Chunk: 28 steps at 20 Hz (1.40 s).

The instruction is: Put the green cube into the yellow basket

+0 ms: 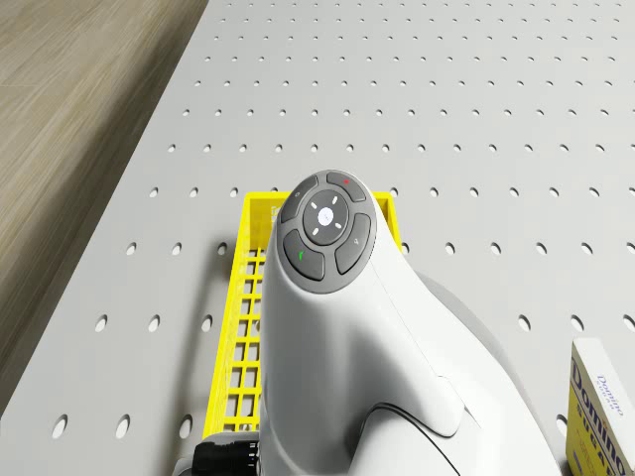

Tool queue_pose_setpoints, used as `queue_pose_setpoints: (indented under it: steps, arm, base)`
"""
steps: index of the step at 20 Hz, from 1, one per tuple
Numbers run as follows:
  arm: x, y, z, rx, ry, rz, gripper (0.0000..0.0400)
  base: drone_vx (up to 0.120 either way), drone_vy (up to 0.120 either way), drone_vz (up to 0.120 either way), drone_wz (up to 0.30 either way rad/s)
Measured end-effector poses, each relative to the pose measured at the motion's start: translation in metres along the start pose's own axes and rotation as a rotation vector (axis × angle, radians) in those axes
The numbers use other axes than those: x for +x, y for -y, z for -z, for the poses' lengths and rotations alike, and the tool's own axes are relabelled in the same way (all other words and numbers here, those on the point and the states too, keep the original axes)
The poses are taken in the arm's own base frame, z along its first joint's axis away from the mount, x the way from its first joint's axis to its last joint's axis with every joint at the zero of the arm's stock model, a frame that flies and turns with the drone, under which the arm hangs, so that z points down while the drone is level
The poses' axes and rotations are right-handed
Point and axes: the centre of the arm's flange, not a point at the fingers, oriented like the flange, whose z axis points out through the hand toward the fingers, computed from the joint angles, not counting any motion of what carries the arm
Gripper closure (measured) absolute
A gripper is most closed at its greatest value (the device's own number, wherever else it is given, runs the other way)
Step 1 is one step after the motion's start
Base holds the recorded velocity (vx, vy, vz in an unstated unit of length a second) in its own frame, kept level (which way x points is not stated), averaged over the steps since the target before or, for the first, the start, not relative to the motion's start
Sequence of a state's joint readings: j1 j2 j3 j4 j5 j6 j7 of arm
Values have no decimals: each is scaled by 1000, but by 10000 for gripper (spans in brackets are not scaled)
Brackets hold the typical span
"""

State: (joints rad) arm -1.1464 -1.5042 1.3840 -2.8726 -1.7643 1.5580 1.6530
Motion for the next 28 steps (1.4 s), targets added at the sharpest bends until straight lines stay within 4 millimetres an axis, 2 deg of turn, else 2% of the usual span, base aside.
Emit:
queue_pose_setpoints:
  steps: [12, 19, 23, 28]
  arm:
    - [0, 0, 0, 0, 0, 0, 148]
    - [0, 0, 0, 0, 0, 0, 148]
    - [0, 0, -8, 0, 0, -3, 149]
    - [0, 0, -28, 0, 0, 3, 150]
  base:
    - [120, 0, -120, 0]
    - [120, 0, -6, 0]
    - [10, 0, 0, 0]
    - [0, 0, 0, 0]
